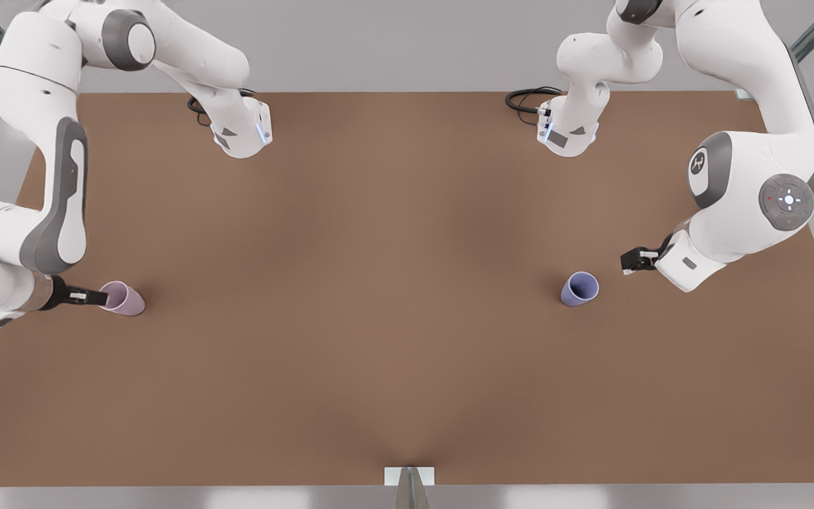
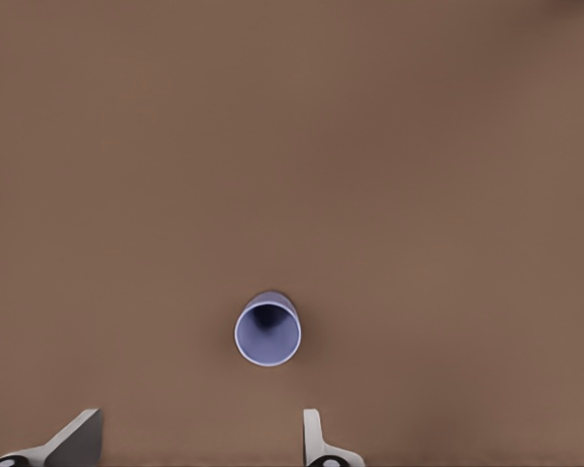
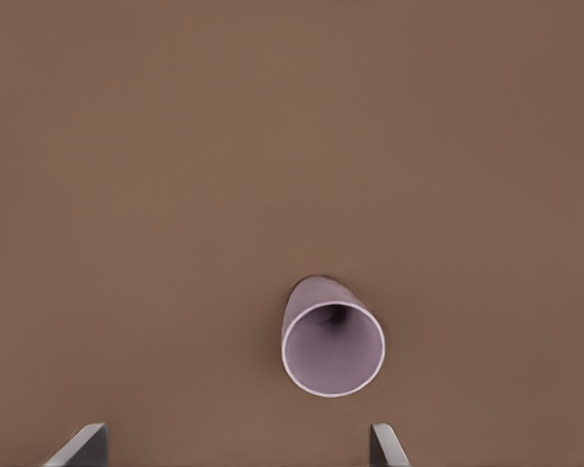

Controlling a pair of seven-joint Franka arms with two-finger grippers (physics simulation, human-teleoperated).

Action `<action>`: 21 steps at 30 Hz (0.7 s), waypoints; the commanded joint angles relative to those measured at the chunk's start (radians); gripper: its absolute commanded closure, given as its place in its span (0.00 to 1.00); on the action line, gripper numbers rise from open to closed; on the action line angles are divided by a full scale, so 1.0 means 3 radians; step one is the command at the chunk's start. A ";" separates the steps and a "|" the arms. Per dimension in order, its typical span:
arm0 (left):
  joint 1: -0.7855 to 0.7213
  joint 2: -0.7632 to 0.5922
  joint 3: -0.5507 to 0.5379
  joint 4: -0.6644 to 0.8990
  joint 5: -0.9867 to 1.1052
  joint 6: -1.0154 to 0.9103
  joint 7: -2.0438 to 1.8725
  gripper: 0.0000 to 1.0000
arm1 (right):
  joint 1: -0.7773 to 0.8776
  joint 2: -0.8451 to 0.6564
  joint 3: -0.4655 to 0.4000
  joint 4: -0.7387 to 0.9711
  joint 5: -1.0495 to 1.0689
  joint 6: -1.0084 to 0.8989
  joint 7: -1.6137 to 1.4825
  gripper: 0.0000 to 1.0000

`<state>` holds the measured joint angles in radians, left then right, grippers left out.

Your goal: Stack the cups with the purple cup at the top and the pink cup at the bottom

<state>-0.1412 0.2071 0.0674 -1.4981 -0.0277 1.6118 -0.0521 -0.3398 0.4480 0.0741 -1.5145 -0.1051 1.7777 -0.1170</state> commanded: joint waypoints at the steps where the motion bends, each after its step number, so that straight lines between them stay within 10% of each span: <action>1: 0.0000 0.0000 0.0000 -0.0002 0.0011 -0.0045 -0.0005 0.00 | -0.0120 0.0097 -0.0001 -0.0039 -0.0028 0.0548 -0.1052 0.00; 8: 0.0000 0.0005 0.0000 -0.0007 0.0011 -0.0050 -0.0005 0.00 | -0.0253 -0.0307 0.0004 -0.1292 -0.0008 0.1544 -0.1103 0.00; 21: 0.0000 0.0005 0.0000 -0.0007 0.0016 -0.0106 -0.0005 0.00 | -0.0580 0.0020 0.0009 -0.1302 0.0141 0.1898 -0.1180 0.00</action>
<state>-0.1412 0.2107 0.0674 -1.5007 -0.0237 1.5864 -0.0530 -0.5134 0.4469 0.0767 -1.9043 -0.0755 2.2719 -0.3495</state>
